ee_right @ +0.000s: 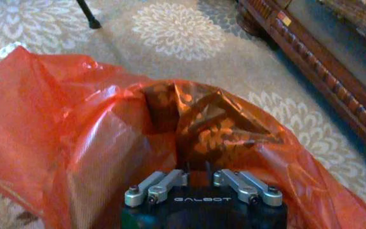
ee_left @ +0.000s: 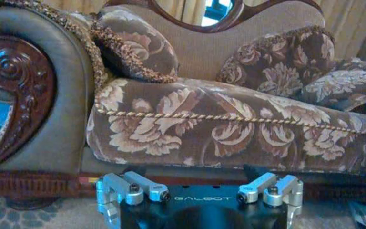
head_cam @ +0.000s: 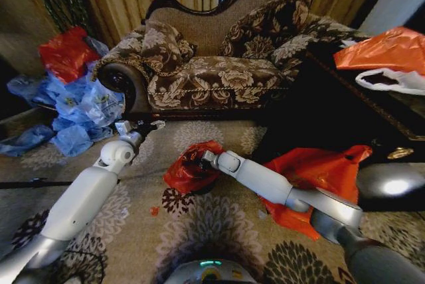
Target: Place a garbage bag over the trash bin.
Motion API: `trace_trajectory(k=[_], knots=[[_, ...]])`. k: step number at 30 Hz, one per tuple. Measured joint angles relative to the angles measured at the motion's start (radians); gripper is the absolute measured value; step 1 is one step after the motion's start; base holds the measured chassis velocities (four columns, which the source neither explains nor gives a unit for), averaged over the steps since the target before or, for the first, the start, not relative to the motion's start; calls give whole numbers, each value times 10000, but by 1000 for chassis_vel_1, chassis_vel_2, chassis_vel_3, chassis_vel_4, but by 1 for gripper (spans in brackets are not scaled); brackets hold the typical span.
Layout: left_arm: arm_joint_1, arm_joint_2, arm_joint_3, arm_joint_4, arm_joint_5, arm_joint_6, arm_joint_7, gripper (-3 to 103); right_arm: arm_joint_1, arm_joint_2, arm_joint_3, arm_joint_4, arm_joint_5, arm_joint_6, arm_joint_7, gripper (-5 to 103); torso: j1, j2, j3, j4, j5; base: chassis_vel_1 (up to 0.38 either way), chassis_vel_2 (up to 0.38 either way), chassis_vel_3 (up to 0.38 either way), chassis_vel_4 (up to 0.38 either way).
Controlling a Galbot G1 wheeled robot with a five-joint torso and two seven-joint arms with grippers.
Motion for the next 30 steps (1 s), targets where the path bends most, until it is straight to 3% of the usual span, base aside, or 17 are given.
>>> trace_trajectory(k=[7,10,12,15,16,20,25,30], knots=[[53,-15,1,-66,4,-1,7,100,-88,-23,232,92,-6,12,111,38,0,0,0,-1,0,0,0,0,0],[16,-57,76,-30,32,0,8,100,-63,-2,187,57,-44,27,58,55,0,0,0,-2,-1,0,0,0,0],[1,-58,85,-23,34,0,9,100,-56,24,159,28,-44,30,43,55,0,0,0,-2,0,0,0,0,0],[-46,-57,109,45,43,-3,21,100,11,276,-64,-294,-43,107,-23,71,0,0,0,-1,0,0,0,0,0],[-46,-57,109,45,43,-3,21,100,11,276,-64,-294,-43,107,-23,71,0,0,0,-1,0,0,0,0,0],[-32,-90,107,91,43,-20,38,100,170,656,-201,-875,-18,193,-56,90,0,0,0,-1,1,0,0,0,0],[-27,-162,107,116,36,-29,47,100,444,973,-363,-1541,2,314,-170,76,0,0,0,0,0,0,0,0,0],[-309,-214,241,230,-65,-31,49,100,566,1065,-741,-1841,87,351,-233,54,0,0,0,-1,1,0,0,0,0]])
